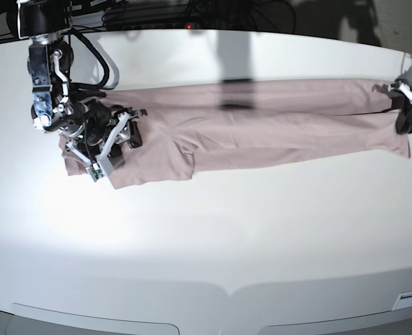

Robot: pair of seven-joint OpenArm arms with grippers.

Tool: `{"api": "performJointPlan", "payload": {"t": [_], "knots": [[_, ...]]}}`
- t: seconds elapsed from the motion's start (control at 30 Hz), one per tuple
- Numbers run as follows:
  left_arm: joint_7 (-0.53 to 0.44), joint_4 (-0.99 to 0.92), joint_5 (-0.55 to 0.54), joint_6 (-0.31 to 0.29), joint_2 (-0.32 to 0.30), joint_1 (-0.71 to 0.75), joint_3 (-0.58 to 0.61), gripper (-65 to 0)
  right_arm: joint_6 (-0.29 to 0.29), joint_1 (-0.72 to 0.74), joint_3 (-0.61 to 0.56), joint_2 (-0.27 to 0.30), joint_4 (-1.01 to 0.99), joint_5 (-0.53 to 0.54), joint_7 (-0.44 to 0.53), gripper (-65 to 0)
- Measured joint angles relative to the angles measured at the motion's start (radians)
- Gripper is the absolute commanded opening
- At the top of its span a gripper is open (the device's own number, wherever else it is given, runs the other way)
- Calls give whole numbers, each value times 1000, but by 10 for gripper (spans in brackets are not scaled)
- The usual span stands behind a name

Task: Fold the T-shirt properly
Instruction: 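Lower the folded edge onto the shirt and open both grippers, then grasp the folded strip's ends with both grippers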

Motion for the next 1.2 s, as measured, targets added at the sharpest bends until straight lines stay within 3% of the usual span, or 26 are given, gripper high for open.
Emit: {"api": "performJointPlan", "payload": {"t": [0.1, 0.17, 0.37, 0.47, 0.6, 0.7, 0.83, 0.9, 1.03, 1.13, 1.2], "knots": [[4, 0, 90, -2, 0, 6, 0, -465, 0, 0, 0, 0, 0, 0, 0, -327], [1, 0, 119, -1, 0, 6, 0, -409, 0, 0, 0, 0, 0, 0, 0, -327], [0, 0, 127, 0, 0, 6, 0, -409, 0, 0, 0, 0, 0, 0, 0, -327], [-32, 0, 266, 2, 0, 6, 0, -409, 0, 0, 0, 0, 0, 0, 0, -327], [-93, 0, 343, 115, -2, 6, 0, -409, 0, 0, 0, 0, 0, 0, -1, -327], [-98, 10, 203, 147, -5, 1, 0, -409, 0, 0, 0, 0, 0, 0, 0, -327], [-39, 98, -122, 149, 3, 0, 0, -409, 0, 0, 0, 0, 0, 0, 0, -327], [-7, 149, -179, 145, 29, -3, -1, -409, 0, 0, 0, 0, 0, 0, 0, -327], [3, 154, -145, 153, 143, -2, -1, -410, 0, 0, 0, 0, 0, 0, 5, -327], [-16, 112, -9, 294, 232, -5, -1, -412, 0, 3, 0, 0, 0, 8, 10, -327], [-55, 79, 56, 320, 257, -6, -1, -412, 0, 14, 0, -3, -2, 12, 12, -327]]}}
